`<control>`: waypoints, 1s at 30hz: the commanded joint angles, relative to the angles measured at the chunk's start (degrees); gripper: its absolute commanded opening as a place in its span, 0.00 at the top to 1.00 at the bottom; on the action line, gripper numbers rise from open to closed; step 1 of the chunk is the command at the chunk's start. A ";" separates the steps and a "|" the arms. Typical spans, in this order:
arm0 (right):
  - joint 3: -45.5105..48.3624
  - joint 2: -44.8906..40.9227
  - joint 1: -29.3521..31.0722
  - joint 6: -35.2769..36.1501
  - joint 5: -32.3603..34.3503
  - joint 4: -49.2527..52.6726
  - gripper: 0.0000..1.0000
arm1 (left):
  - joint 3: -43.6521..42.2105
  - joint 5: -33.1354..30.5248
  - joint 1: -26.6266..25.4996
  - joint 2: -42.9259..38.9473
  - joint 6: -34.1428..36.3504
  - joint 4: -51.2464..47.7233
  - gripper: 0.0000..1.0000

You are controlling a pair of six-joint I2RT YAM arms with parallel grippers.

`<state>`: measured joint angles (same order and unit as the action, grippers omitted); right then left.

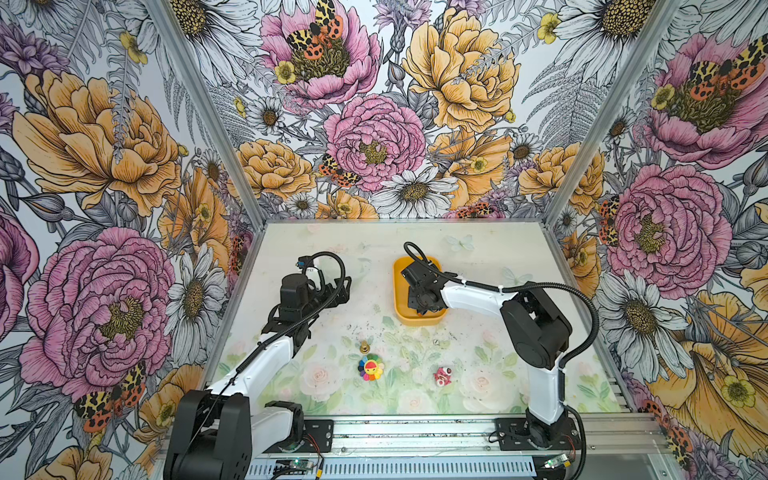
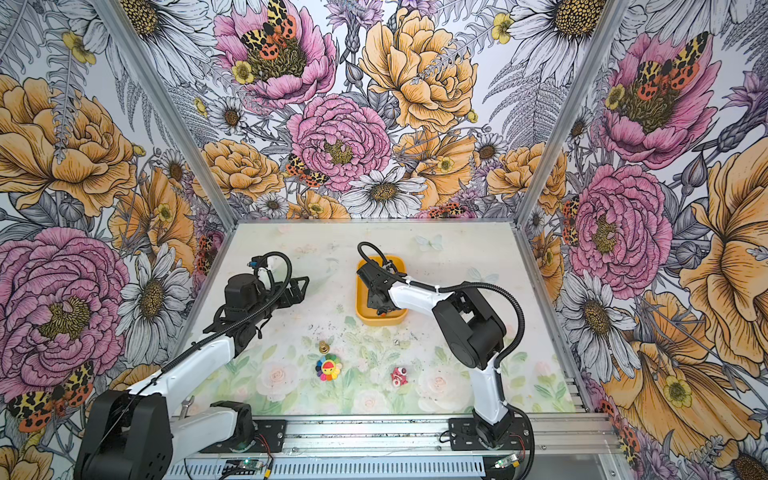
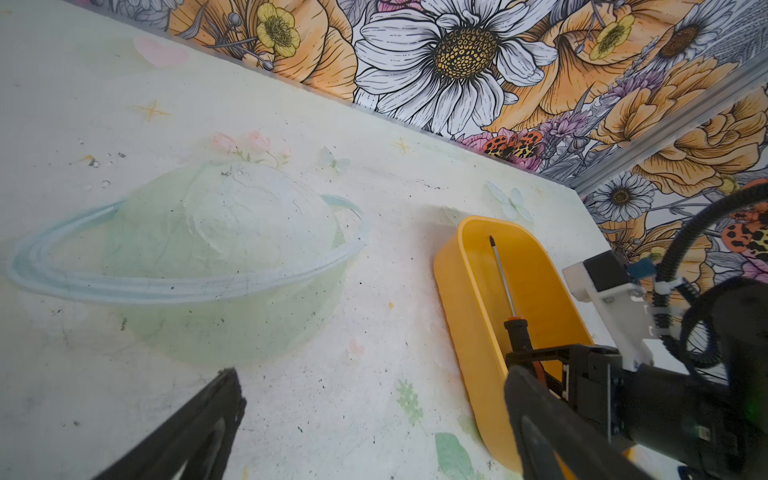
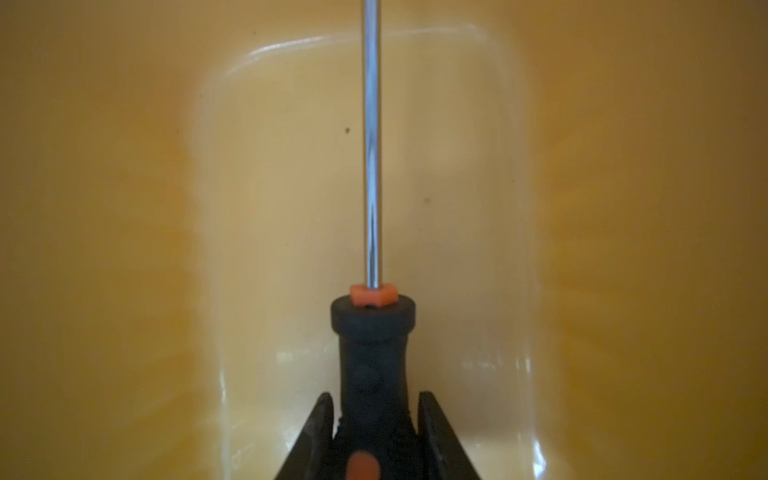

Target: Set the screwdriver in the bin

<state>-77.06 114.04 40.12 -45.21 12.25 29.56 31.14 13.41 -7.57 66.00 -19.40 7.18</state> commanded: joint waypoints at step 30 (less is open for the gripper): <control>2.09 -16.25 0.49 21.73 8.40 0.63 0.42 | -0.81 -3.44 0.76 -3.95 3.71 -0.94 0.01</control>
<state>-76.07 103.22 40.18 -32.36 15.64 30.02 30.33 12.64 -7.55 63.96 -17.85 6.37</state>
